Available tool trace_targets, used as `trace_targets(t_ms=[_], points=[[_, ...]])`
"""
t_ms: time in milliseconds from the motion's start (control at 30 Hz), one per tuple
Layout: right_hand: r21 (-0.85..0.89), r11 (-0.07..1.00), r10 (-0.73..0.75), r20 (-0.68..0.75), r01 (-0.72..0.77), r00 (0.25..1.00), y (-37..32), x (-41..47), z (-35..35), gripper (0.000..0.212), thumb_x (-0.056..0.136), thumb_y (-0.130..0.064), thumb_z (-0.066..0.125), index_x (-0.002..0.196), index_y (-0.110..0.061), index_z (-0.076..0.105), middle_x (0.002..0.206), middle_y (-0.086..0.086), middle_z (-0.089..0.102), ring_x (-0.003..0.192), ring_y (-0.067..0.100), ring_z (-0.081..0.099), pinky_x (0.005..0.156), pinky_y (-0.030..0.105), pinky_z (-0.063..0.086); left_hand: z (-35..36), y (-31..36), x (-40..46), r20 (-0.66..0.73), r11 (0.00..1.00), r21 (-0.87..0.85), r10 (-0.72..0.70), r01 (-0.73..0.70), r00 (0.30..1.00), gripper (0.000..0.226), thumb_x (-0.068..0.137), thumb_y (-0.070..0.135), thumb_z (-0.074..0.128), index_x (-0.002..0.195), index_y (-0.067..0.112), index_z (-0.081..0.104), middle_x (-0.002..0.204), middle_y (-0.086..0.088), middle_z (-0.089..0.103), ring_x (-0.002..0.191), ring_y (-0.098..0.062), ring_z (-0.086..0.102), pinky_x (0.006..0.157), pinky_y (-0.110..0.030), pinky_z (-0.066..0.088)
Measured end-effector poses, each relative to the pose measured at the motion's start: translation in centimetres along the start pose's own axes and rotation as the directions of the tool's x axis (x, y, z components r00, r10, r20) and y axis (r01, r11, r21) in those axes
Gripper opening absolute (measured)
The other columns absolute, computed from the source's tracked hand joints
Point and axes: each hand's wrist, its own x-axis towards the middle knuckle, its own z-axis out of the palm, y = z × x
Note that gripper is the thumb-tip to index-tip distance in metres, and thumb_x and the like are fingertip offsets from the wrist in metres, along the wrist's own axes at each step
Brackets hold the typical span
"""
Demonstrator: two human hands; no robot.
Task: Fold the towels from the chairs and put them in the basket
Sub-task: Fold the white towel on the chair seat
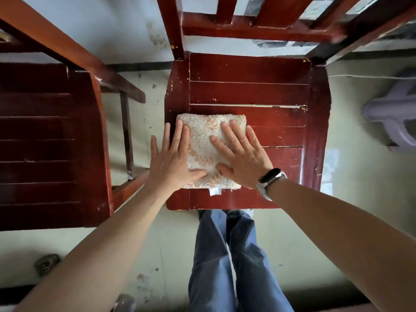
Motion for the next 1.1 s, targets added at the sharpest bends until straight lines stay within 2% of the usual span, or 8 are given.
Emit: trace_targets(t_ms=[267, 467, 567, 667, 833, 900, 967, 1100], points=[[-0.086, 0.944, -0.326, -0.104, 0.318, 0.939, -2.8, -6.2, 0.7, 0.052, 0.080, -0.039, 0.054, 0.130, -0.023, 0.051, 0.146, 0.008, 0.038, 0.136, 0.025, 0.033, 0.109, 0.051, 0.028, -3.0, 0.0, -1.1, -0.215, 0.989, -0.011, 0.141, -0.147, 0.966, 0.073, 0.085, 0.048, 0.047, 0.145, 0.014, 0.022, 0.156, -0.008, 0.012, 0.143, -0.026, 0.005, 0.111, -0.055, 0.003], [0.111, 0.951, -0.266, -0.184, 0.289, 0.946, -3.1, -6.5, 0.8, 0.036, 0.080, -0.029, 0.061, 0.115, -0.021, 0.065, 0.132, -0.001, 0.056, 0.127, 0.019, 0.047, 0.103, 0.043, 0.041, -3.9, 1.8, 2.2, -0.106, 0.962, 0.139, 0.250, -0.234, 0.963, 0.061, 0.096, 0.042, 0.029, 0.147, 0.016, 0.008, 0.157, -0.004, 0.004, 0.144, -0.020, -0.003, 0.113, -0.051, -0.008], [0.480, 0.874, 0.077, -0.284, 0.073, 0.956, -3.2, -5.6, -0.2, 0.020, 0.079, -0.011, 0.063, 0.097, -0.003, 0.066, 0.109, 0.012, 0.066, 0.103, 0.030, 0.061, 0.084, 0.047, 0.052, -4.3, 2.3, 3.7, -0.058, 0.982, 0.070, 0.182, -0.178, 0.982, 0.054, 0.098, 0.040, 0.022, 0.147, 0.016, 0.014, 0.155, -0.002, 0.017, 0.144, -0.018, 0.007, 0.113, -0.050, -0.007], [0.655, 0.621, 0.476, 0.122, -0.431, 0.871, -2.9, -4.9, -0.5, 0.038, 0.090, -0.033, 0.049, 0.115, -0.005, 0.049, 0.113, 0.010, 0.055, 0.102, 0.027, 0.053, 0.086, 0.042, 0.046, -4.8, 2.3, 4.3, -0.073, 0.989, 0.022, 0.149, -0.147, 0.986, 0.048, 0.099, 0.033, 0.023, 0.144, 0.016, 0.025, 0.148, -0.004, 0.036, 0.138, -0.023, 0.026, 0.114, -0.049, 0.003], [0.719, 0.173, 0.398, 0.574, -0.673, 0.715, -2.5, -4.0, -0.9, 0.045, 0.086, -0.038, 0.054, 0.119, -0.010, 0.039, 0.073, -0.006, 0.053, 0.059, 0.013, 0.053, 0.049, 0.027, 0.041, -5.3, 2.1, 4.0, -0.124, 0.996, -0.037, 0.079, -0.085, 0.989, 0.042, 0.097, 0.025, 0.033, 0.136, 0.012, 0.041, 0.126, -0.012, 0.055, 0.114, -0.032, 0.049, 0.105, -0.047, 0.029], [0.754, 0.164, 0.350, 0.558, -0.636, 0.752, -1.1, -3.9, -0.9, 0.028, 0.086, -0.024, 0.055, 0.108, -0.007, 0.051, 0.071, -0.004, 0.055, 0.052, 0.007, 0.047, 0.043, 0.018, 0.038, -5.2, 2.2, 3.3, -0.073, 0.992, -0.127, -0.005, -0.004, 0.997, 0.042, 0.094, 0.025, 0.038, 0.132, 0.010, 0.045, 0.123, -0.013, 0.057, 0.113, -0.031, 0.051, 0.097, -0.045, 0.036], [0.794, 0.155, 0.534, 0.433, -0.588, 0.726, 1.4, -3.7, -1.0, 0.016, 0.087, -0.011, 0.048, 0.095, -0.007, 0.061, 0.079, 0.006, 0.064, 0.053, 0.008, 0.047, 0.044, 0.015, 0.038, -4.8, 2.2, 2.3, 0.069, 0.938, -0.325, -0.103, 0.120, 0.992, 0.035, 0.091, 0.030, 0.042, 0.120, 0.013, 0.054, 0.111, -0.008, 0.061, 0.104, -0.028, 0.055, 0.083, -0.039, 0.041], [0.846, 0.122, 0.872, 0.159, -0.519, 0.463, 5.6, -4.3, -1.6, 0.021, 0.090, -0.014, 0.043, 0.103, -0.010, 0.059, 0.106, 0.007, 0.057, 0.082, 0.012, 0.048, 0.070, 0.024, 0.039, -3.4, 2.7, 0.2, 0.223, 0.778, -0.557, -0.197, 0.291, 0.955, 0.019, 0.087, 0.031, 0.051, 0.092, 0.014, 0.059, 0.085, -0.002, 0.058, 0.078, -0.019, 0.055, 0.061, -0.031, 0.037]])
